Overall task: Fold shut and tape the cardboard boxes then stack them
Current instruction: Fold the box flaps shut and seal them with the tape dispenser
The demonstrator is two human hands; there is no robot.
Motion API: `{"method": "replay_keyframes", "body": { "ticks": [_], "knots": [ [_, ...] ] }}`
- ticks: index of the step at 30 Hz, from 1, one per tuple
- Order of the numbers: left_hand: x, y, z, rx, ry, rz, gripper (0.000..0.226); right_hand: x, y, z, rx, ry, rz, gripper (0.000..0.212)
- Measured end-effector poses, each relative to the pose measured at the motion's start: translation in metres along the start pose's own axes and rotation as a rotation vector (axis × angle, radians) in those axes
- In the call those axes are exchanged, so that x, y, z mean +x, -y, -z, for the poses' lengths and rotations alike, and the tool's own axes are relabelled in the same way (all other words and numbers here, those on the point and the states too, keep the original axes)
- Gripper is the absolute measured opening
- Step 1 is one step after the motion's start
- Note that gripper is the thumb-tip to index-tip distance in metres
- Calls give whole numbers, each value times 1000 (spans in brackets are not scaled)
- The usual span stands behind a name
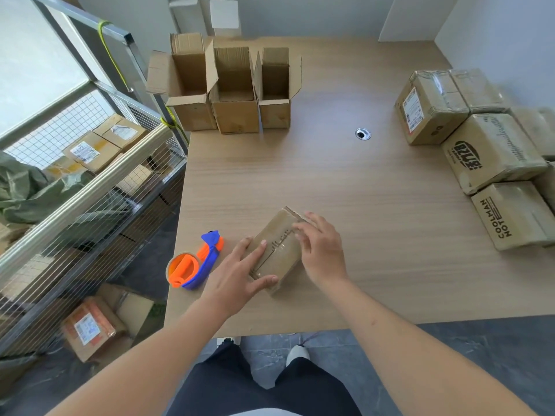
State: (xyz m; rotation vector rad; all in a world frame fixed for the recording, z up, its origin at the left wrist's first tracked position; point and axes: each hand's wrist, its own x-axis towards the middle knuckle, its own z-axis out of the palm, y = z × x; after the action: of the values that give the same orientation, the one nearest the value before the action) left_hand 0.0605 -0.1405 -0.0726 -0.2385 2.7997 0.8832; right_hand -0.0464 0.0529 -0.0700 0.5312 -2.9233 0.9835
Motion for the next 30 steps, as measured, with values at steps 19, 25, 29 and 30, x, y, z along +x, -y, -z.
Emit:
{"method": "replay_keyframes", "body": {
  "ticks": [19,25,29,30],
  "knots": [
    [14,4,6,238,-136,-449,47,-7,-3,0,-206,526,269,76],
    [17,-6,0,280,-289,-459,40,-17,-2,-2,-312,337,353,71],
    [18,-5,-2,312,-337,-483,27,-19,0,-7,-353,298,317,70],
    [19,-5,-1,322,-340,-478,29,-19,2,-6,-359,312,269,69]
  ]
}}
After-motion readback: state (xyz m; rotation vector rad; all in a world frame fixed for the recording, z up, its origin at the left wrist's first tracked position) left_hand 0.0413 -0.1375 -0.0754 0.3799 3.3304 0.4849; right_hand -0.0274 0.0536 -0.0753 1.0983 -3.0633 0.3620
